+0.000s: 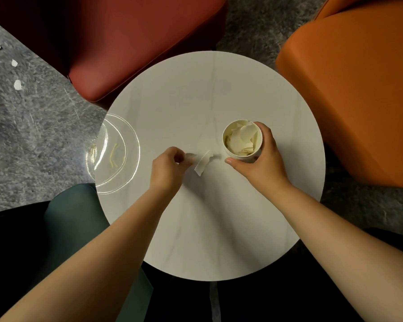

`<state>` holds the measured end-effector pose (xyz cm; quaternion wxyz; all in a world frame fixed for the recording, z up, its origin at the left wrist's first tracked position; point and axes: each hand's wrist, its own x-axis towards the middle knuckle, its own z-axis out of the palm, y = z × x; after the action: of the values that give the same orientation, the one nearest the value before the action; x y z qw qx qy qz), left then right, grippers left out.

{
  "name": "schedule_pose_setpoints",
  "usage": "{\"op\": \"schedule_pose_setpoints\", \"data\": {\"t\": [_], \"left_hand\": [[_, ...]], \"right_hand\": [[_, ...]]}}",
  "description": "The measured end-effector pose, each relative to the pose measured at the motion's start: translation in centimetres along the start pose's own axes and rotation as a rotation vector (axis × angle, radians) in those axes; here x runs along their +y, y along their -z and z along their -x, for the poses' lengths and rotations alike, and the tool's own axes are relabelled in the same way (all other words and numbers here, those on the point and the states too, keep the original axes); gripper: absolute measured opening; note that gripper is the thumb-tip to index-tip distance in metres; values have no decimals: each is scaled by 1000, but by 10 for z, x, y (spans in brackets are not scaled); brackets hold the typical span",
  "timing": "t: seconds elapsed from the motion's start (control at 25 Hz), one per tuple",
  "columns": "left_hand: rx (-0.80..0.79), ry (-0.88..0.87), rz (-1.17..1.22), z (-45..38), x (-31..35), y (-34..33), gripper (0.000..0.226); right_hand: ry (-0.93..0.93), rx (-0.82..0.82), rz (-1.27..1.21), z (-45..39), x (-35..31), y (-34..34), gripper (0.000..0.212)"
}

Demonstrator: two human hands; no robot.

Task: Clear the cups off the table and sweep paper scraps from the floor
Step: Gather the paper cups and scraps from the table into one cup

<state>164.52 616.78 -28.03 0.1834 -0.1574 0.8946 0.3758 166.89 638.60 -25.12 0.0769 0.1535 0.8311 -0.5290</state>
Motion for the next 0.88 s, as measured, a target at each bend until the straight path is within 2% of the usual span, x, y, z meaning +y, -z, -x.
{"op": "schedule_pose_setpoints", "data": {"t": [0.16,0.2,0.32,0.4,0.52,0.72,0.8,0.88], "left_hand": [[-59,-46,39,-7,25,-15,25],[-111,-49,-4,-9,28,-20,23],[-212,-56,-263,-11,28,-34,37],[-189,-78,-354,-12,27,-38,32],[-172,-80,-363,-13,23,-40,16],[-49,21,-69,-12,35,-30,27],[18,18,162,-9,58,-18,29],[48,-63,412,-1,86,-5,25]], "right_hand": [[8,8,5,0,2,2,88],[7,10,5,1,3,2,88],[3,12,2,2,5,2,90],[6,12,-3,2,6,2,90],[6,12,-20,1,6,2,89],[-6,-11,-25,-2,6,3,90],[-2,-9,-32,-3,5,3,90],[-2,12,-26,-4,5,1,89]]}}
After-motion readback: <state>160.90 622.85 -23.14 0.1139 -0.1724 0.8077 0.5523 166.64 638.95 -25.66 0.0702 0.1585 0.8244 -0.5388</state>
